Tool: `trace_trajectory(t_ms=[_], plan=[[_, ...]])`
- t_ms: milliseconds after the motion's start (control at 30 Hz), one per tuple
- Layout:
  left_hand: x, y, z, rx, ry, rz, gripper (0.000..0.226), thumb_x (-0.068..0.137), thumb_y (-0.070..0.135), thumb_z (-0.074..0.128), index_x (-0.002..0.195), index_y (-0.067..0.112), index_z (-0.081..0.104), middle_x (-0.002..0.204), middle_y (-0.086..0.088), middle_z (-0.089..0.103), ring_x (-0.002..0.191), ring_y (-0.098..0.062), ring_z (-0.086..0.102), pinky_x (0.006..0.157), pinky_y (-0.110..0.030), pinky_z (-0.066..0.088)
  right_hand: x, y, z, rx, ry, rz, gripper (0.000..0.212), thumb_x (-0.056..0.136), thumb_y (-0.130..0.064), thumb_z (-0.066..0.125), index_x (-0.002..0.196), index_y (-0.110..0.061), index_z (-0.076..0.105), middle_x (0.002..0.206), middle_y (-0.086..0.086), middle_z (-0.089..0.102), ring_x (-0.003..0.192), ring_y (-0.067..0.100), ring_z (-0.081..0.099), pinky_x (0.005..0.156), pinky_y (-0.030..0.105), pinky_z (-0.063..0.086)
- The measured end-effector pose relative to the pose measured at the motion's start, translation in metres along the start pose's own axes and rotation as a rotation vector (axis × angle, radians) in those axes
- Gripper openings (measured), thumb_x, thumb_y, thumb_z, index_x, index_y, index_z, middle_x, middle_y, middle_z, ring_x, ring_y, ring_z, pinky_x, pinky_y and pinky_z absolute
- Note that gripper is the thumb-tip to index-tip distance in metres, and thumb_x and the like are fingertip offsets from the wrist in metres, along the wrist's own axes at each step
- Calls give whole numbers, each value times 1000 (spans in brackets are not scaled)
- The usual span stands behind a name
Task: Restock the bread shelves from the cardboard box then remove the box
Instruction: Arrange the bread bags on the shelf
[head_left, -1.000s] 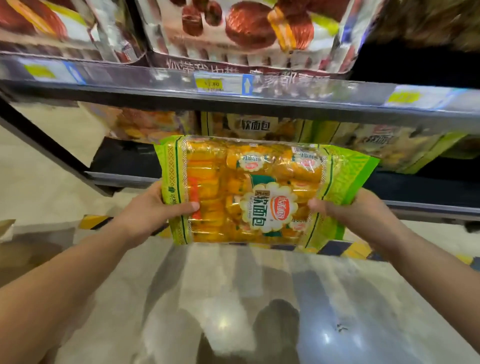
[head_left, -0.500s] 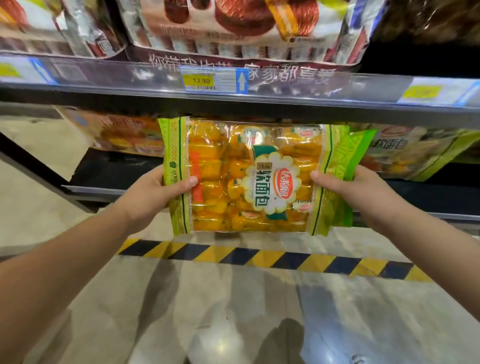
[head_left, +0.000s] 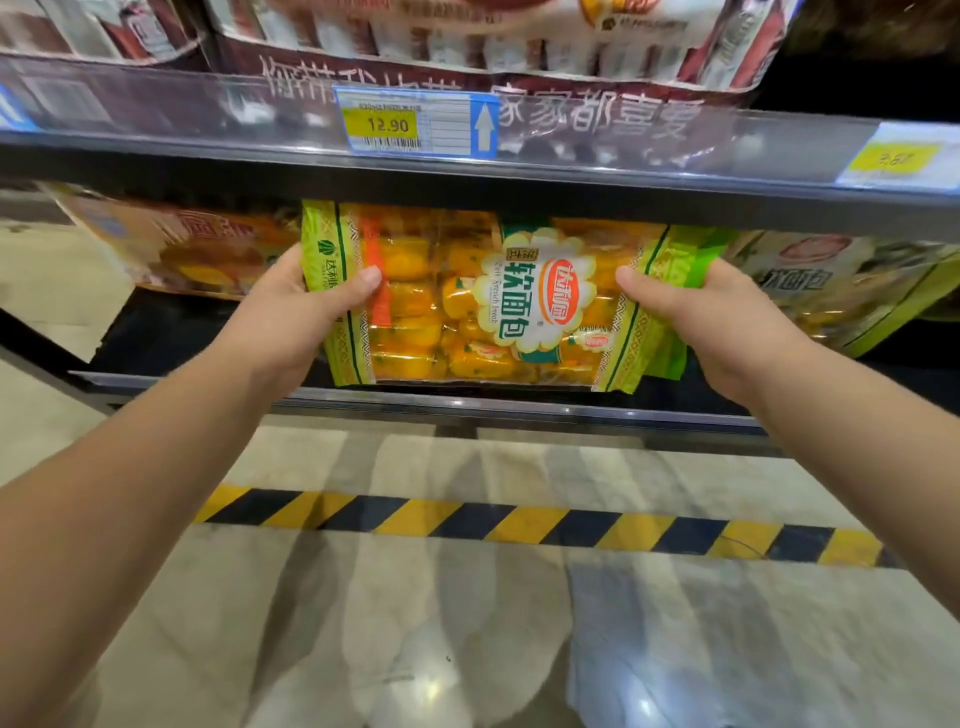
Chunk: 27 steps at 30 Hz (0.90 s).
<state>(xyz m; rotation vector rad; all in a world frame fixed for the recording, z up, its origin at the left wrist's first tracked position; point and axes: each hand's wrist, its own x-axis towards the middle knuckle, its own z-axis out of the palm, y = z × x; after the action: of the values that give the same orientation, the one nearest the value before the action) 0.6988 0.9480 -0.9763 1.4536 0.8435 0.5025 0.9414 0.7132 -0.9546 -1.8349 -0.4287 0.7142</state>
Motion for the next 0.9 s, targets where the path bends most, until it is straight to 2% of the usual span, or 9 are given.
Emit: trace_trajectory(t_ms=[100,200,233,333,400,567,700,767,900], plan=[[9,-4,0,34,10,2,44,92,20,74,134,21,60,121,1,75,112,-18,72,101,-49,54,3,3,3,-2,48,-3,42,81,-40,85,116,-26,67,108,-8,78,104,15,73,104,49,52],[10,-15,1,62,25,-21,45,90,20,77,132,28,61,119,4,76,111,-17,72,100,-50,55,5,13,6,-39,69,11,79,58,-63,92,122,-27,65,117,-8,75,111,19,70,106,52,50],[10,-20,1,78,26,-28,47,89,21,78,132,31,62,119,6,75,112,-18,72,100,-52,54,6,18,6,-55,76,15,80,58,-62,92,124,-26,65,119,-7,73,112,19,69,106,52,50],[8,-36,-1,108,54,-42,51,86,21,81,131,36,61,119,8,75,116,-19,70,104,-56,50,8,30,7,-103,78,25,45,83,-34,85,121,-21,67,115,-6,73,107,16,68,98,43,54],[9,-43,-2,92,71,-44,53,86,19,81,132,35,61,120,8,74,118,-19,68,106,-57,49,11,33,7,-115,74,18,35,87,-28,82,119,-22,67,113,-6,73,106,15,68,90,36,54],[6,-44,7,180,87,-27,55,95,24,72,144,33,49,130,12,68,124,-14,62,110,-53,47,11,34,11,-151,88,3,39,89,-32,79,125,-23,64,118,-5,71,111,19,67,101,46,53],[-3,-49,14,359,26,-77,72,99,32,67,157,30,25,151,5,51,138,-19,49,116,-52,39,8,39,14,-158,56,3,40,94,-31,74,131,-25,61,120,-8,66,111,15,61,93,34,47],[-5,-52,17,426,34,-104,70,99,31,66,156,27,25,152,2,49,138,-22,49,114,-50,40,8,43,16,-219,50,5,44,93,-37,73,134,-27,59,118,-9,63,113,15,58,96,36,46],[0,-52,22,491,87,-123,61,103,34,60,155,26,29,150,1,53,136,-25,52,110,-50,43,8,51,23,-348,86,53,57,88,-58,70,132,-25,58,124,-4,67,118,23,61,105,50,49]])
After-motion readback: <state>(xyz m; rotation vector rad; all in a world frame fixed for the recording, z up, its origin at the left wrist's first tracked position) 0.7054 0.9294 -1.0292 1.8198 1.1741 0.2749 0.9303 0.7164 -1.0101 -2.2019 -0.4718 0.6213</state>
